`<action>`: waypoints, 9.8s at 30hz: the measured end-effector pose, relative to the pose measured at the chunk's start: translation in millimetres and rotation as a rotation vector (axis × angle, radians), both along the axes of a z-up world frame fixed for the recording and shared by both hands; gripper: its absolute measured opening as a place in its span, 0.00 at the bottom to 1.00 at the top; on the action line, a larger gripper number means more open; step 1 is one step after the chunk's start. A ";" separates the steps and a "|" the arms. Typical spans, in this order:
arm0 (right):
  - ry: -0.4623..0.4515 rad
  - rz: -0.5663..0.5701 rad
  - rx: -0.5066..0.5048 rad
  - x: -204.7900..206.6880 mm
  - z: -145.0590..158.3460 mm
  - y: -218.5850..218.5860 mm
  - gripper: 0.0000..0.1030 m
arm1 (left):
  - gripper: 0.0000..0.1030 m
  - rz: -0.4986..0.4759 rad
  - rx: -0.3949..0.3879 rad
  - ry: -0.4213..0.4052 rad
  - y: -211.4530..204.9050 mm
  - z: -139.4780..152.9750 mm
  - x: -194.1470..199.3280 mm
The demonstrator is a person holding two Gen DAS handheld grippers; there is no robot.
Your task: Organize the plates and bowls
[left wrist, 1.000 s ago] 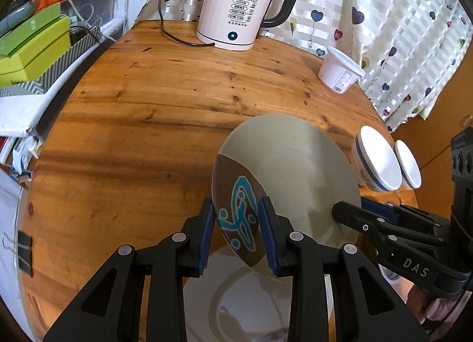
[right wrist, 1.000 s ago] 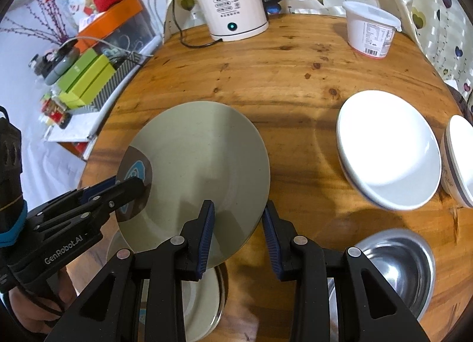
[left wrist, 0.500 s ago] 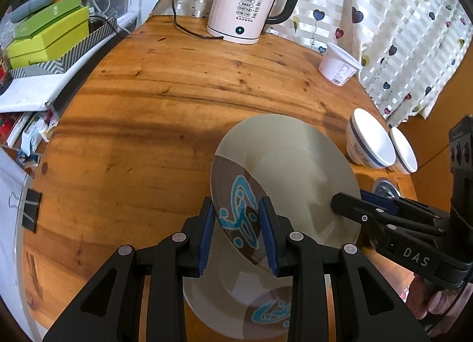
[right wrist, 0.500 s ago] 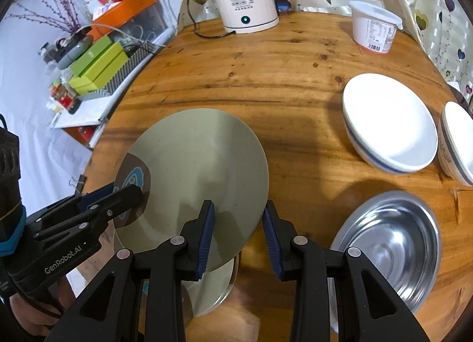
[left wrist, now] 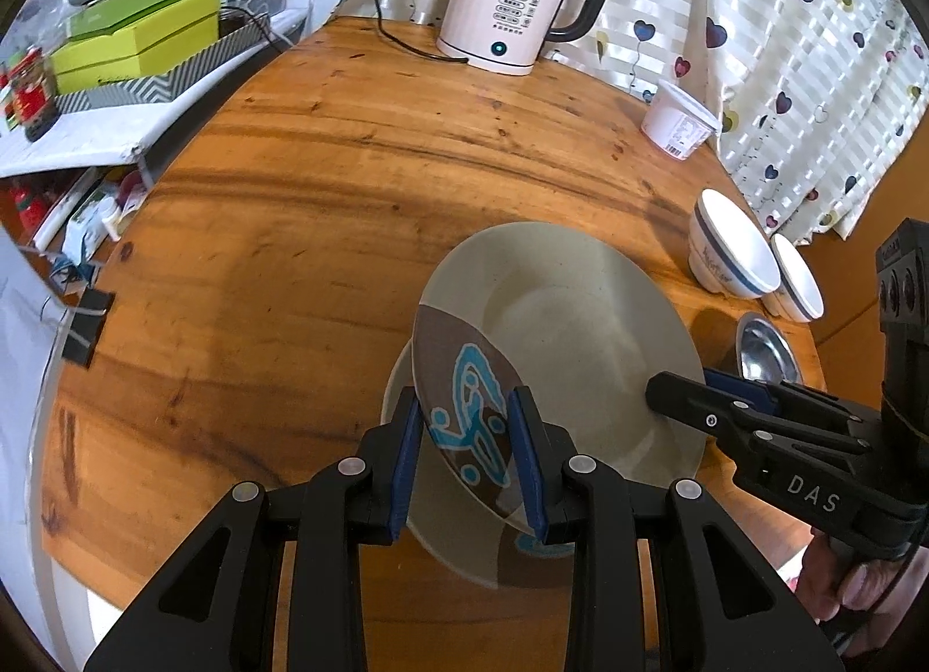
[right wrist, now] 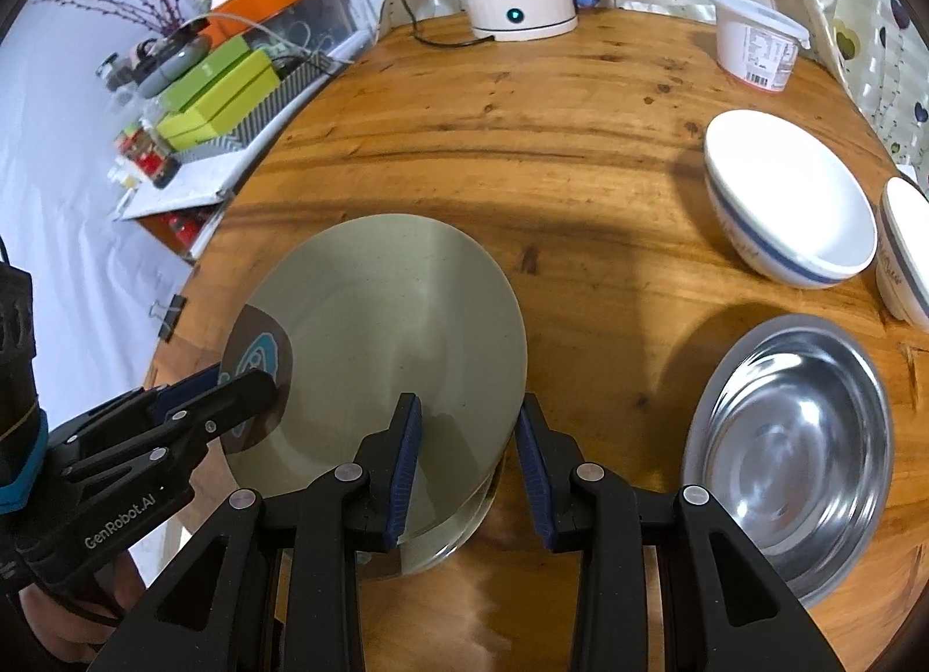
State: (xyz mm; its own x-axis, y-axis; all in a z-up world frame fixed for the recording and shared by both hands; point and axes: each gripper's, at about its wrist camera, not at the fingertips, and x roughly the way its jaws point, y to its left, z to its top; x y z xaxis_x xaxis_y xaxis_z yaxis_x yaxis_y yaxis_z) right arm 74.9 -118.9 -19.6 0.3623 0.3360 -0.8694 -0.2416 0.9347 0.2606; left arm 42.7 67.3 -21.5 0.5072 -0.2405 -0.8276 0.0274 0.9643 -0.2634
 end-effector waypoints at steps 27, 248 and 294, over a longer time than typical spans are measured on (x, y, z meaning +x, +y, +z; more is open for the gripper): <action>-0.023 0.072 -0.044 -23.0 -7.4 12.1 0.32 | 0.31 0.048 0.039 0.002 -2.7 -8.4 -29.3; -0.171 -0.307 0.077 -33.7 46.9 -194.9 0.13 | 0.29 -0.330 -0.026 -0.023 -206.7 36.3 41.7; -0.071 -0.298 0.075 -38.5 12.2 -197.4 0.13 | 0.35 -0.356 0.044 0.007 -216.1 17.6 26.9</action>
State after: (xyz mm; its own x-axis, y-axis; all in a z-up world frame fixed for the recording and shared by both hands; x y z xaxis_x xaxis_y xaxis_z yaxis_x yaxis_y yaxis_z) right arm 36.3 -316.3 -7.3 0.5130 0.2687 -0.8153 0.0198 0.9458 0.3242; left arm 69.7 -148.9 -4.0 0.3924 -0.3654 -0.8441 0.3625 0.9049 -0.2232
